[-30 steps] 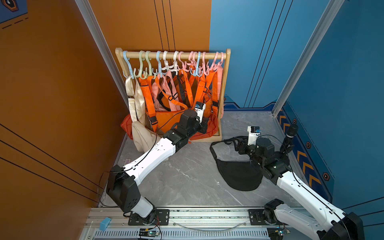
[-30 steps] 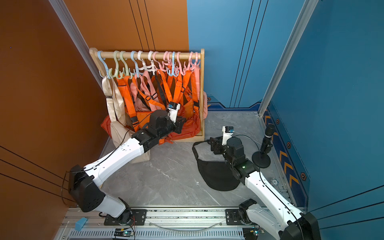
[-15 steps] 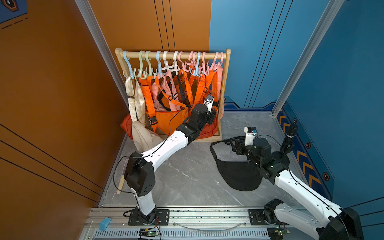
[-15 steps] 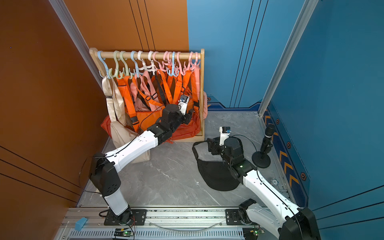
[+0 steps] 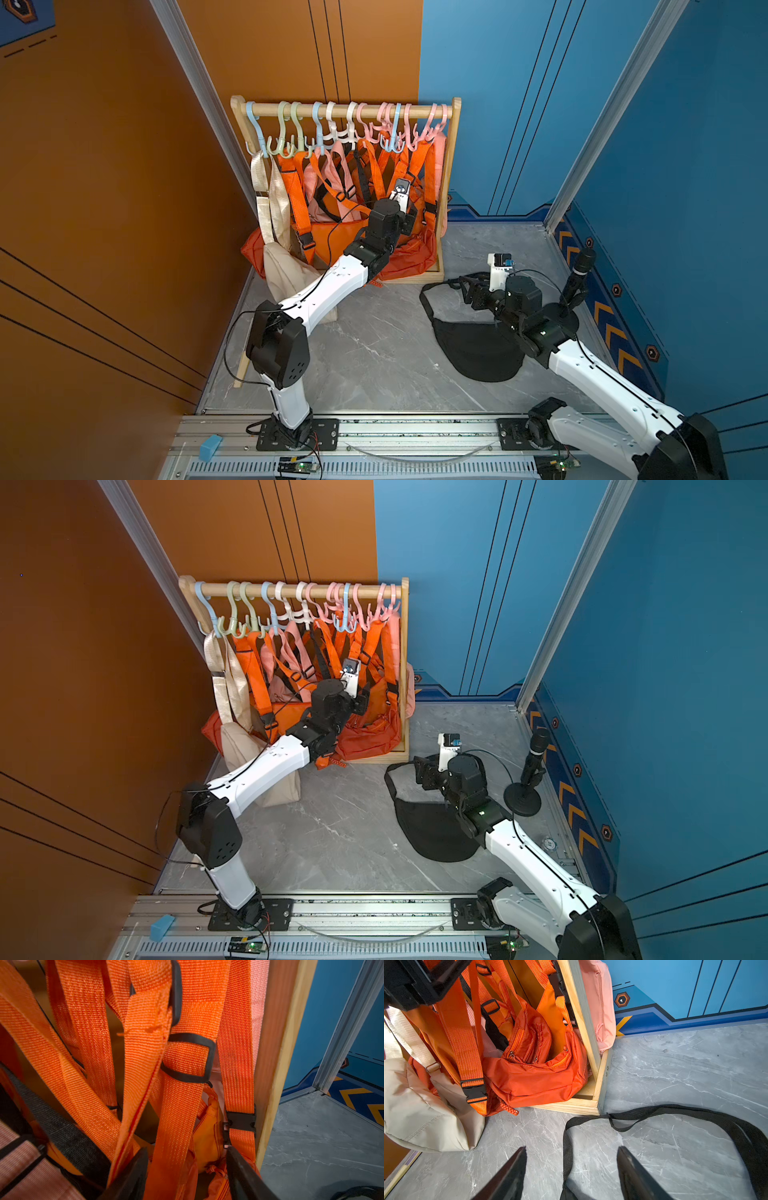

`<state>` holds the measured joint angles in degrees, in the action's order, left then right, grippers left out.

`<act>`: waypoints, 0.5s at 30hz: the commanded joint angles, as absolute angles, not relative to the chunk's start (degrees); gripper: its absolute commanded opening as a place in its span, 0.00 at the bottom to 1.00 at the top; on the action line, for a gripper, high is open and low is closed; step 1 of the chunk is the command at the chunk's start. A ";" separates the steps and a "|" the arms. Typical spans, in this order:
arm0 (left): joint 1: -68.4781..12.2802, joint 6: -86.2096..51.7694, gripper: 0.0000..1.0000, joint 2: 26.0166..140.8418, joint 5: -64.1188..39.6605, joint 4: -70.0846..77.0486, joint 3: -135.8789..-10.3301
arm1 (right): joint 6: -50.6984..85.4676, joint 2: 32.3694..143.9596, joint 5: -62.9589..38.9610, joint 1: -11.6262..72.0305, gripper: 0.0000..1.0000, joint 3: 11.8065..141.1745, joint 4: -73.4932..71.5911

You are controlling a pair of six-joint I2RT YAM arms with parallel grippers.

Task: Take the bag off the hook
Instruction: Pick up the bag from the hook.

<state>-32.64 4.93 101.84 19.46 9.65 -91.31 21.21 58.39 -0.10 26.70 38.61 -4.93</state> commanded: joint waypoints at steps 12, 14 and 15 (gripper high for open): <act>-29.67 10.98 0.66 110.39 21.74 8.08 -98.97 | 20.57 59.59 -0.96 27.20 0.71 38.59 -5.72; -29.39 10.91 0.63 110.82 21.71 8.08 -99.38 | 20.41 59.68 -0.89 27.16 0.71 38.85 -5.50; -29.27 10.77 0.58 110.83 21.62 8.05 -99.48 | 20.38 59.76 -0.89 27.16 0.71 38.93 -5.36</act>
<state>-30.33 9.87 110.80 20.34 8.27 -97.21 21.19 59.33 -0.30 26.81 38.61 -5.15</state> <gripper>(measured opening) 0.592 0.707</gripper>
